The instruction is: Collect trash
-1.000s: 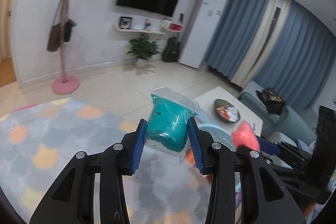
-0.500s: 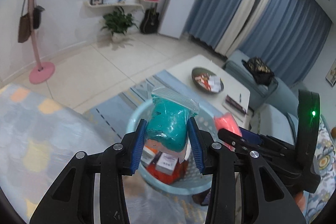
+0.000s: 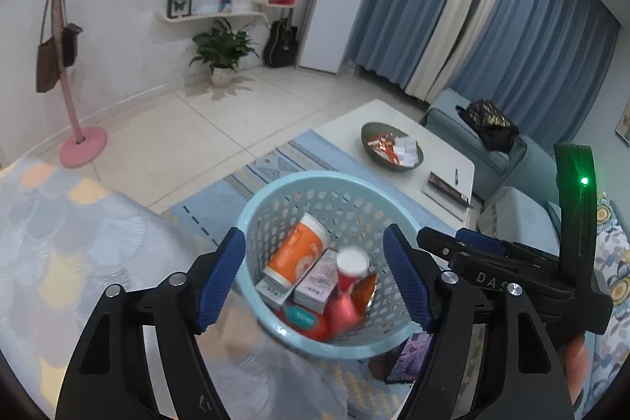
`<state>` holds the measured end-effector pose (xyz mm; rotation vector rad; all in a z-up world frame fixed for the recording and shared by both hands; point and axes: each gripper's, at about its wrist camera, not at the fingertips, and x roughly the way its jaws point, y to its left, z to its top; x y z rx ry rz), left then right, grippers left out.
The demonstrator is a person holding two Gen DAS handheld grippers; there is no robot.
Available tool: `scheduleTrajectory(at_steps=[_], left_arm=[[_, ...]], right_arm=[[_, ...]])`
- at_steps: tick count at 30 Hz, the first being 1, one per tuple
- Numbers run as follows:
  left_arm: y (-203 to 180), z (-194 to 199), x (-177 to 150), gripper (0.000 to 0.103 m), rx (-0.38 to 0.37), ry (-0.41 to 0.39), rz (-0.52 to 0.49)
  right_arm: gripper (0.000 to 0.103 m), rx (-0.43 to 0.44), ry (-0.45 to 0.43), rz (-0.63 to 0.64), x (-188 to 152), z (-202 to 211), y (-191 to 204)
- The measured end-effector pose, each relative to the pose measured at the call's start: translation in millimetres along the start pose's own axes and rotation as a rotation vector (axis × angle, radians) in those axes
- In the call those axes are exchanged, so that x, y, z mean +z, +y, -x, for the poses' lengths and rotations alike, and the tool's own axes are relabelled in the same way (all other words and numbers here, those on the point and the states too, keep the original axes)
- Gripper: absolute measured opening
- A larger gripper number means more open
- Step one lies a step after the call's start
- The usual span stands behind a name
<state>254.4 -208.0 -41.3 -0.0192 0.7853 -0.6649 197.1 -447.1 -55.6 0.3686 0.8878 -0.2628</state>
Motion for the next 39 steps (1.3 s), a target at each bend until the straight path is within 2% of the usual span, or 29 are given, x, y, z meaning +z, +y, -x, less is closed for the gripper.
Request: scheduleTrajectory(at_steps=[5, 7, 11, 13, 19, 23, 31, 33, 39], left_arm=[[-1, 45, -11, 0.085, 0.088, -0.084, 0.003], [0, 66, -17, 0.087, 0.126, -0.120, 0.003], [0, 100, -36, 0.088, 0.172, -0.160, -0.023], [1, 112, -48, 0.088, 0.202, -0.181, -0.024], [8, 137, -88, 0.090, 0.311, -0.268, 0.012], [19, 148, -105, 0.090, 0.382, -0.331, 0.064], [20, 152, -115, 0.091, 0.473, -0.384, 0.054], [19, 156, -116, 0.095, 0.504, -0.409, 0.051], [18, 166, -121, 0.095, 0.537, -0.438, 0.047]], right_arm=[[0.063, 0.057, -0.049, 0.051, -7, 33, 22], [0.063, 0.055, -0.086, 0.086, -13, 48, 35], [0.063, 0.097, -0.177, 0.147, -30, 79, 56], [0.070, 0.143, -0.251, 0.176, -41, 98, 63], [0.073, 0.100, -0.403, 0.224, -72, 130, 85], [0.073, 0.132, -0.453, 0.228, -91, 135, 89], [0.073, 0.073, -0.479, 0.216, -104, 137, 91], [0.073, 0.064, -0.490, 0.211, -107, 137, 92], [0.073, 0.070, -0.518, 0.218, -115, 139, 98]])
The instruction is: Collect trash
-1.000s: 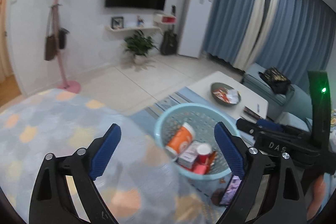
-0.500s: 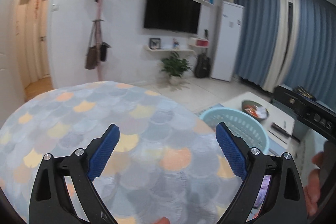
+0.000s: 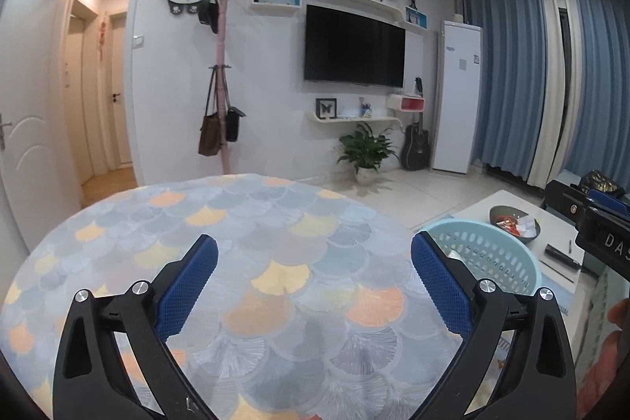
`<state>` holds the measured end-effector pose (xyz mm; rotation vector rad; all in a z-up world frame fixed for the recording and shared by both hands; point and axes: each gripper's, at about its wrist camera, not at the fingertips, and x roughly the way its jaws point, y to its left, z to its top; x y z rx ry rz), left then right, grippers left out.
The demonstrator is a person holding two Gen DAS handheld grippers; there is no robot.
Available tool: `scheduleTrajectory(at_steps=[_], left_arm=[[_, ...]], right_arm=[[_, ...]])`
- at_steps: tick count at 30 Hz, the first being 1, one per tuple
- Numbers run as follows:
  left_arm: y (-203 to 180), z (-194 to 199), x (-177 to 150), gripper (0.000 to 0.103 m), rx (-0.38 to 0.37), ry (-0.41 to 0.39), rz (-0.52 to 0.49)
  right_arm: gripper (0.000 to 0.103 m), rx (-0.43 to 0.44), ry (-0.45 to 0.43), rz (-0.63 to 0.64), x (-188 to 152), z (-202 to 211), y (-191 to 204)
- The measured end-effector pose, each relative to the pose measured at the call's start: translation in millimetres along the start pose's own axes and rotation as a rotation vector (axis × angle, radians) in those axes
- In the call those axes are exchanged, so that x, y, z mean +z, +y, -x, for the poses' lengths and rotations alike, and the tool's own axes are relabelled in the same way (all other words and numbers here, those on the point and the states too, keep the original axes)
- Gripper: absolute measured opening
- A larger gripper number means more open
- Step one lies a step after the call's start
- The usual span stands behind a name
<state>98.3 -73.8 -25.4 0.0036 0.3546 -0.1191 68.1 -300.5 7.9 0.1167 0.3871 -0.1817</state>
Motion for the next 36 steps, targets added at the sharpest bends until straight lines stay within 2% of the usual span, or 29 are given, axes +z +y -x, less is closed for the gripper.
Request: scheduleTrajectory(at_steps=[6, 36], left_arm=[[-3, 5, 1, 0.095, 0.023, -0.022, -0.023], [-3, 1, -1, 0.096, 0.021, 0.009, 0.002]], right_arm=[[0.073, -0.011, -0.038, 0.027, 1, 9, 2], [0.074, -0.002, -0.015, 0.010, -1, 6, -4]])
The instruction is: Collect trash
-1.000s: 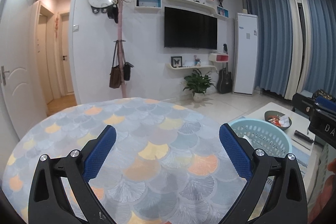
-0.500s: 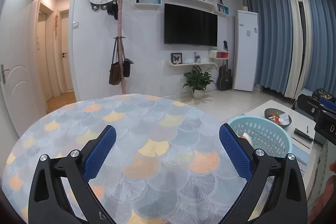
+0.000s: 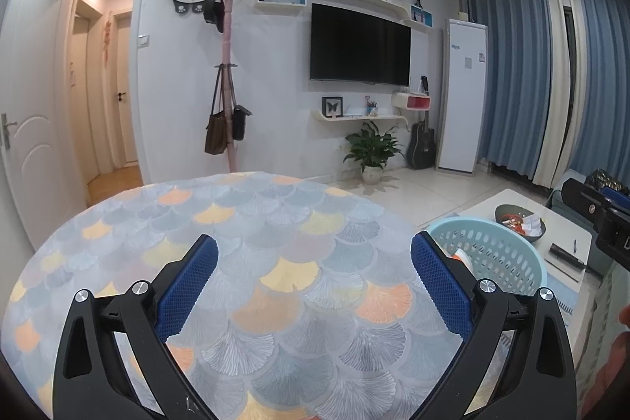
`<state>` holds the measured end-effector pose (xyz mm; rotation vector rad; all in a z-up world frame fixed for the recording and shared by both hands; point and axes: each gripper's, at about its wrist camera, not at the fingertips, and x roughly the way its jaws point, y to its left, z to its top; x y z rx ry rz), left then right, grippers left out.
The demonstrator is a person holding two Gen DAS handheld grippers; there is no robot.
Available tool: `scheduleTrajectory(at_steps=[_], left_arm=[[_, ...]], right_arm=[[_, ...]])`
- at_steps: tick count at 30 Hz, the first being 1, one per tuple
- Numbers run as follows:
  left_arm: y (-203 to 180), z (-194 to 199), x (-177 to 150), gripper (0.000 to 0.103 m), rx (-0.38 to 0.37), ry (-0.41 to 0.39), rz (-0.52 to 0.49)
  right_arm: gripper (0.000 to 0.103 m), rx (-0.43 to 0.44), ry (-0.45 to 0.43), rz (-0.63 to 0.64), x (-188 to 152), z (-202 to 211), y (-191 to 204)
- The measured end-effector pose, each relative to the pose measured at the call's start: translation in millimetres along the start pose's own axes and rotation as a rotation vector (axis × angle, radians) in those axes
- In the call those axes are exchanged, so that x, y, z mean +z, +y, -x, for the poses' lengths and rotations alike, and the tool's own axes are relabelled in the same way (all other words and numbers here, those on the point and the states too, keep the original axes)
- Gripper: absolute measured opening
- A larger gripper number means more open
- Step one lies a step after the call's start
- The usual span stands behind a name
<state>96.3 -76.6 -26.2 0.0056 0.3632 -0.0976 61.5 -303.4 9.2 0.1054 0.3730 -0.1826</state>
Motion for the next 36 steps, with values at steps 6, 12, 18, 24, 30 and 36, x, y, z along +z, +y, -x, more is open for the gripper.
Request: scheduleTrajectory(at_steps=[6, 12, 18, 24, 30, 36], left_arm=[[-3, 2, -1, 0.095, 0.017, -0.004, -0.005], [-6, 3, 0, 0.095, 0.019, 0.000, -0.004], [-6, 4, 0, 0.095, 0.017, 0.002, -0.001], [-7, 4, 0, 0.095, 0.018, 0.002, -0.002], [-6, 4, 0, 0.095, 0.017, 0.002, 0.001], [-7, 5, 1, 0.095, 0.014, 0.002, 0.002]], right_arm=[[0.074, -0.001, 0.009, 0.003, -2, -1, 2], [0.074, -0.015, 0.032, 0.007, -5, -7, 5], [0.074, -0.013, 0.030, 0.022, -8, -7, 9], [0.074, -0.010, 0.032, 0.027, -9, -8, 10], [0.074, -0.011, 0.035, 0.025, -10, -8, 10], [0.074, -0.006, 0.043, 0.030, -10, -10, 11]])
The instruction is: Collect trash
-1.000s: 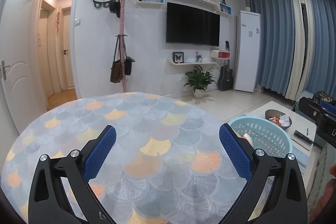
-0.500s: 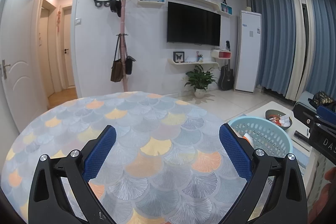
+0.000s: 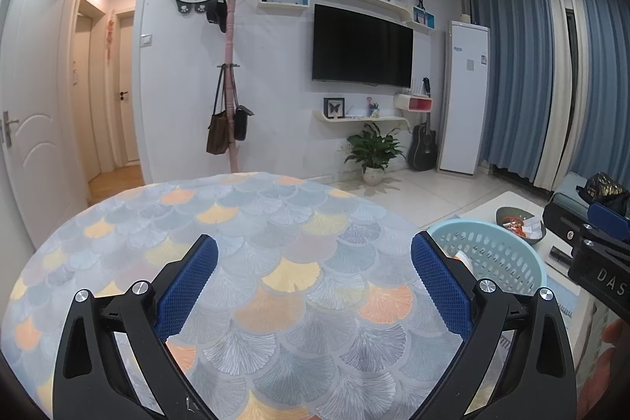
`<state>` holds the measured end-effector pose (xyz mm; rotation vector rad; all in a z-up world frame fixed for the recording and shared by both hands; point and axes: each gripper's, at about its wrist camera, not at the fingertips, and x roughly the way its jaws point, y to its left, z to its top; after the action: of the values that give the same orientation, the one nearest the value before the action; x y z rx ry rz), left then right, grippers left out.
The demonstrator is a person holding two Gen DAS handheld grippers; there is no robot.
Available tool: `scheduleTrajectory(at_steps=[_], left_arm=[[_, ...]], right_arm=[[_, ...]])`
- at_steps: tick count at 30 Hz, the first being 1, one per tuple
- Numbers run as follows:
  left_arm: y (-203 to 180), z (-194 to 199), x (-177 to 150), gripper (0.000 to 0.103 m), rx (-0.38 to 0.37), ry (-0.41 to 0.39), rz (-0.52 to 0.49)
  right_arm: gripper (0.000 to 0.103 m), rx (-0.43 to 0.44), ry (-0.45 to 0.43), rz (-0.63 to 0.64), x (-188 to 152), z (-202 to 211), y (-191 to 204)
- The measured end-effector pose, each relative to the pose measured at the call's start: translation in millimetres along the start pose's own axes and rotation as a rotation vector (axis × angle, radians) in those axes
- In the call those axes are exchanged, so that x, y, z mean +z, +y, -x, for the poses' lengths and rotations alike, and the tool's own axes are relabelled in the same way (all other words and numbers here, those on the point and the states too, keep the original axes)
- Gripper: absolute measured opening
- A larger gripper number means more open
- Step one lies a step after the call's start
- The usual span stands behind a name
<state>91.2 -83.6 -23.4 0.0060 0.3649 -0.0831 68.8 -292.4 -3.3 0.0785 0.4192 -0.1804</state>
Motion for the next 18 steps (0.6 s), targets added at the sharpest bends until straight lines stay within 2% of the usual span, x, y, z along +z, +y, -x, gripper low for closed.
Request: scheduleTrajectory(at_steps=[18], left_arm=[[-5.1, 3.8, 1.7, 0.095, 0.005, -0.004, 0.004]], right_arm=[[0.074, 0.007, 0.006, 0.000, -2.8, -1.3, 0.5]])
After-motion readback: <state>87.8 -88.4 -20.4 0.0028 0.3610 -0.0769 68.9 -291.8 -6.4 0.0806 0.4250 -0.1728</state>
